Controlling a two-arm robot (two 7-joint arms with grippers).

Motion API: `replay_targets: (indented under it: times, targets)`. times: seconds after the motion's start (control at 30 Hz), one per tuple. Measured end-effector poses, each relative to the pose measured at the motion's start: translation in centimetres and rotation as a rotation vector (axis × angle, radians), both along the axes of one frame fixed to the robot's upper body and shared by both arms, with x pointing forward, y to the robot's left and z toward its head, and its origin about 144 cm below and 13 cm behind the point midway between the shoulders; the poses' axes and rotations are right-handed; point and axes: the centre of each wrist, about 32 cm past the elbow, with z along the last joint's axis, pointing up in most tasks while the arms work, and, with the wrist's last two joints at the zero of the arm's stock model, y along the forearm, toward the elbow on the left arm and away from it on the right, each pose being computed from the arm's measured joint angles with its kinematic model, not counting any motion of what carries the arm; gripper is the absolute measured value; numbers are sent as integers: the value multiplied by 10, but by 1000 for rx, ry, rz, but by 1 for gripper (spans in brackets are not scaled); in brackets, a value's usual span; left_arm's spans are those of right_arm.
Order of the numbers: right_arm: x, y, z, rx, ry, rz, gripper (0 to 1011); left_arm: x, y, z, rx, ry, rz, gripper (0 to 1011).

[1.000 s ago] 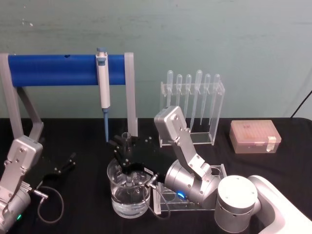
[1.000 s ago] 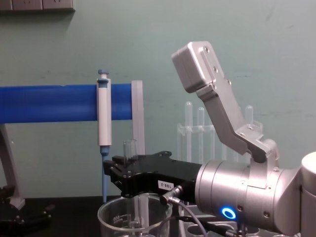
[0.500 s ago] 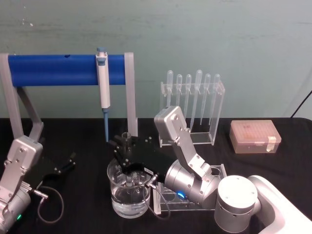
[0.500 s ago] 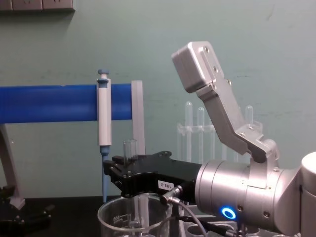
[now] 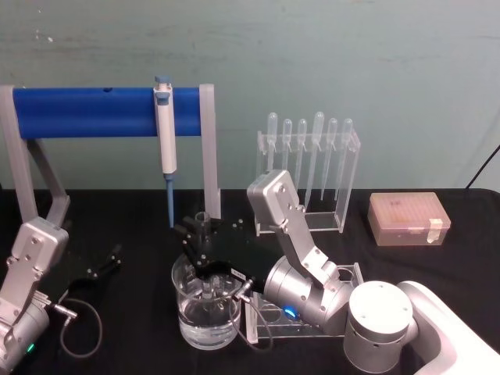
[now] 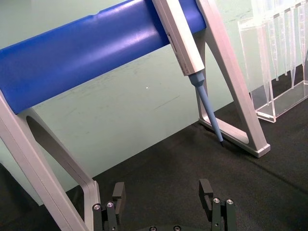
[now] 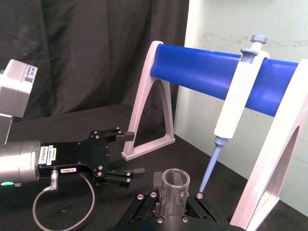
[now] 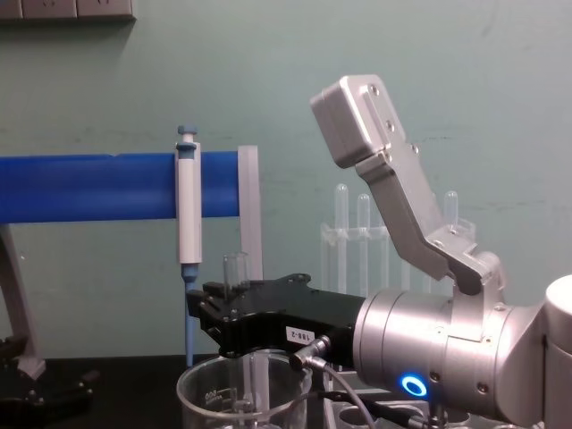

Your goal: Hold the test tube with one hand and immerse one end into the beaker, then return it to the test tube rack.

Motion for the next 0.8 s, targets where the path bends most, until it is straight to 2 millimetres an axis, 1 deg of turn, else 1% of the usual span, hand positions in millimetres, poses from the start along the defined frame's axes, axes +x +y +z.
replay_targets:
  times: [0.8]
  targets:
    - [0,0,0,0,0,0,127,0,0,0,0,0,0,1000]
